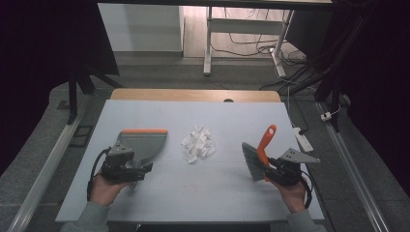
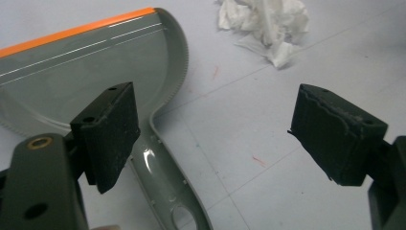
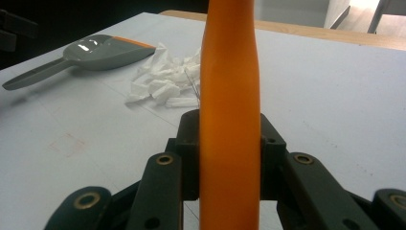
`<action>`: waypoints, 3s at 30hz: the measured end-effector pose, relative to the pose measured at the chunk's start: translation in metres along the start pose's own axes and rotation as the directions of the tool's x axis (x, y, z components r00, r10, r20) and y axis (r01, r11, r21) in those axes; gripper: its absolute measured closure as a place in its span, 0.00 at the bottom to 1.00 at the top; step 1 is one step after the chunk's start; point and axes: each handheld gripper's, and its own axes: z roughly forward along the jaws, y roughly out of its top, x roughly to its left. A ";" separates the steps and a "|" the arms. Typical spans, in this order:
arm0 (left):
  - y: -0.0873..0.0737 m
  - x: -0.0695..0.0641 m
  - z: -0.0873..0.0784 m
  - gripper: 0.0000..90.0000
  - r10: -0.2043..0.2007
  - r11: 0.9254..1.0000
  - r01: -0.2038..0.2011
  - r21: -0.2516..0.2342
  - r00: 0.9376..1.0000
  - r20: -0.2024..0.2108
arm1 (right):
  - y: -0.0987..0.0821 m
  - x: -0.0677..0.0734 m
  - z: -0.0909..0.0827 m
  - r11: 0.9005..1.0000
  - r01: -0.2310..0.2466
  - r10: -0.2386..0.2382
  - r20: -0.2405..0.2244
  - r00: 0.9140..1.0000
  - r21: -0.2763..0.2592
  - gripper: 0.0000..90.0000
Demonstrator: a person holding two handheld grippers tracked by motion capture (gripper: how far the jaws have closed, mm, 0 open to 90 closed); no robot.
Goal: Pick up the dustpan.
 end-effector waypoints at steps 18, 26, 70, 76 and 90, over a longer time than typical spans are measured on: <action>0.013 0.006 0.004 0.10 -0.185 0.974 0.202 0.104 0.971 -0.155 | 0.001 -0.001 -0.002 1.000 -0.014 0.014 -0.001 1.000 -0.012 0.78; -0.007 0.016 0.021 0.10 -0.262 0.950 0.282 0.134 0.953 -0.150 | 0.000 -0.002 0.000 1.000 -0.017 0.017 0.007 1.000 -0.003 0.78; -0.017 0.038 0.062 0.57 -0.360 0.911 0.383 0.152 0.919 -0.160 | -0.002 -0.002 0.002 1.000 -0.012 0.012 0.035 0.999 0.014 0.78; -0.018 0.039 0.062 0.67 -0.377 0.907 0.397 0.138 0.914 -0.148 | -0.002 -0.002 0.001 1.000 -0.011 0.010 0.038 0.999 0.011 0.78; -0.021 0.044 0.060 0.68 -0.333 0.933 0.347 0.098 0.933 -0.136 | -0.001 -0.001 0.002 1.000 0.002 -0.002 0.034 0.999 0.017 0.78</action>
